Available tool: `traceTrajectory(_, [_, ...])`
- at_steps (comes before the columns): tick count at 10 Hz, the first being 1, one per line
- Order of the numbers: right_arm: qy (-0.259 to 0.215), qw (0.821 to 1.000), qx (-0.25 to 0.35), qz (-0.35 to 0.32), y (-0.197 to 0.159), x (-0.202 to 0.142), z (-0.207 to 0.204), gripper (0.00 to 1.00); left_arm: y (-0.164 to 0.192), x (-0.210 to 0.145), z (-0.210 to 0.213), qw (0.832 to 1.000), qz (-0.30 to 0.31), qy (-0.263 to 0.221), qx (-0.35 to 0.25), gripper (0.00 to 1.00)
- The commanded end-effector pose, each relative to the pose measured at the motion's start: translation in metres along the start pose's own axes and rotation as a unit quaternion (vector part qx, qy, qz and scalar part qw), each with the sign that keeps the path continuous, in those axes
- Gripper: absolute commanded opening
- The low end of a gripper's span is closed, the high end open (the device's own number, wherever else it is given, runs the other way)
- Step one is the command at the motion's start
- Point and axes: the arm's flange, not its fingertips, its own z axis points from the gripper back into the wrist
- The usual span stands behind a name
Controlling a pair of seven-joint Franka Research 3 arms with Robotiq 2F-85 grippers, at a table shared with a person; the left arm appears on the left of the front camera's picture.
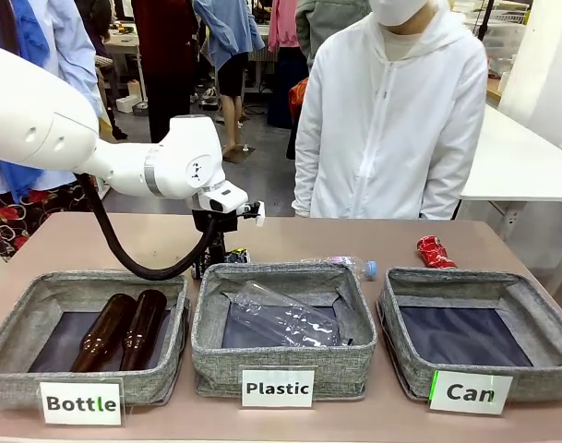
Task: Sort the can waste into the basket.
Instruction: Pick up the can waste from the table and place it in the right Fabric basket.
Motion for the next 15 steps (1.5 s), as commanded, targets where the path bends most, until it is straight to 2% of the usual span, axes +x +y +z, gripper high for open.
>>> traceTrajectory(1, [-0.008, 1.0, 0.012, 0.012, 0.001, 0.003, 0.001, 1.0, 0.004, 0.002, -0.005, 0.999, -0.002, 0.034, 0.005, 1.0])
traceTrajectory(2, [-0.008, 1.0, 0.012, 0.012, 0.001, 0.003, 0.001, 1.0, 0.003, 0.003, -0.006, 0.999, -0.002, 0.044, 0.005, 0.54])
traceTrajectory(3, [-0.008, 1.0, 0.012, 0.012, 0.001, 0.003, 0.001, 1.0, 0.003, 0.003, -0.006, 0.999, -0.001, 0.043, 0.004, 0.42])
traceTrajectory(4, [-0.008, 1.0, 0.012, 0.012, 0.001, 0.003, 0.001, 1.0, 0.003, 0.002, -0.006, 0.999, -0.001, 0.049, 0.005, 0.0])
traceTrajectory(6, [-0.008, 1.0, 0.012, 0.012, 0.001, 0.003, 0.001, 1.0, 0.002, 0.001, -0.003, 0.999, 0.0, 0.049, 0.01, 0.0])
traceTrajectory(7, [-0.008, 1.0, 0.012, 0.012, 0.001, 0.003, 0.001, 1.0, -0.001, -0.001, 0.0, 0.999, 0.0, 0.05, 0.014, 0.16])
traceTrajectory(9, [-0.008, 1.0, 0.012, 0.012, 0.001, 0.003, 0.001, 1.0, -0.008, -0.006, 0.01, 0.998, 0.002, 0.049, 0.03, 0.0])
traceTrajectory(13, [-0.008, 1.0, 0.012, 0.012, 0.001, 0.003, 0.001, 1.0, -0.048, -0.036, 0.082, 0.994, 0.001, 0.005, 0.105, 0.0])
traceTrajectory(15, [-0.008, 1.0, 0.012, 0.012, 0.001, 0.003, 0.001, 1.0, -0.088, -0.055, 0.13, 0.993, -0.032, -0.017, 0.115, 0.0])
